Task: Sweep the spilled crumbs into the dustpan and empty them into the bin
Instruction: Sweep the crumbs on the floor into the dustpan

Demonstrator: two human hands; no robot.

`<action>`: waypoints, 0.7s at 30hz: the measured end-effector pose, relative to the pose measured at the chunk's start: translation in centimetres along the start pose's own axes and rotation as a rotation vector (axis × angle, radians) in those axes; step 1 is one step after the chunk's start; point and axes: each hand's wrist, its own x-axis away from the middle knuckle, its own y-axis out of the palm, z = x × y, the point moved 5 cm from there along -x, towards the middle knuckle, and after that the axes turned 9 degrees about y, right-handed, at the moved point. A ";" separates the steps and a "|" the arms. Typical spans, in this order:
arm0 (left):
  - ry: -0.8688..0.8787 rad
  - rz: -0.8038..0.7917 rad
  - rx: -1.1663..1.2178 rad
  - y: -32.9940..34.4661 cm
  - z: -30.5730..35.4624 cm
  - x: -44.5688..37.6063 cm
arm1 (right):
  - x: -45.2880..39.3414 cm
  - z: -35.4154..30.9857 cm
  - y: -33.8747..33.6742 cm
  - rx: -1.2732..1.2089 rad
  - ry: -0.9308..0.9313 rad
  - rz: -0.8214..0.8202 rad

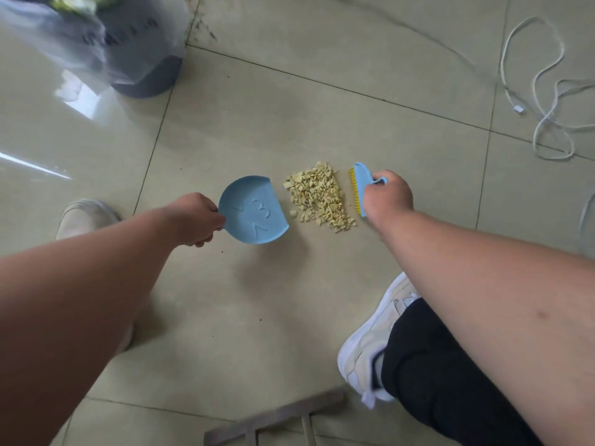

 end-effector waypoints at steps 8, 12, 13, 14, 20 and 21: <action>-0.029 0.002 0.028 0.9 -3.5 0.7 | -0.3 3.1 -2.7 0.132 0.115 0.110; -0.035 -0.034 0.015 1.7 -4.3 0.6 | 0.6 3.2 -0.6 0.181 0.081 0.027; -0.035 -0.040 0.011 1.8 -4.3 0.5 | 0.9 2.8 0.2 0.189 0.059 0.000; -0.035 -0.045 0.008 1.9 -4.3 0.4 | 1.2 2.4 0.8 0.192 0.039 -0.022; -0.019 -0.039 0.013 1.6 -3.6 0.0 | 1.9 0.3 2.8 0.106 0.016 -0.068; -0.014 -0.035 0.017 1.6 -3.4 0.0 | 1.7 0.1 2.6 0.076 0.020 -0.065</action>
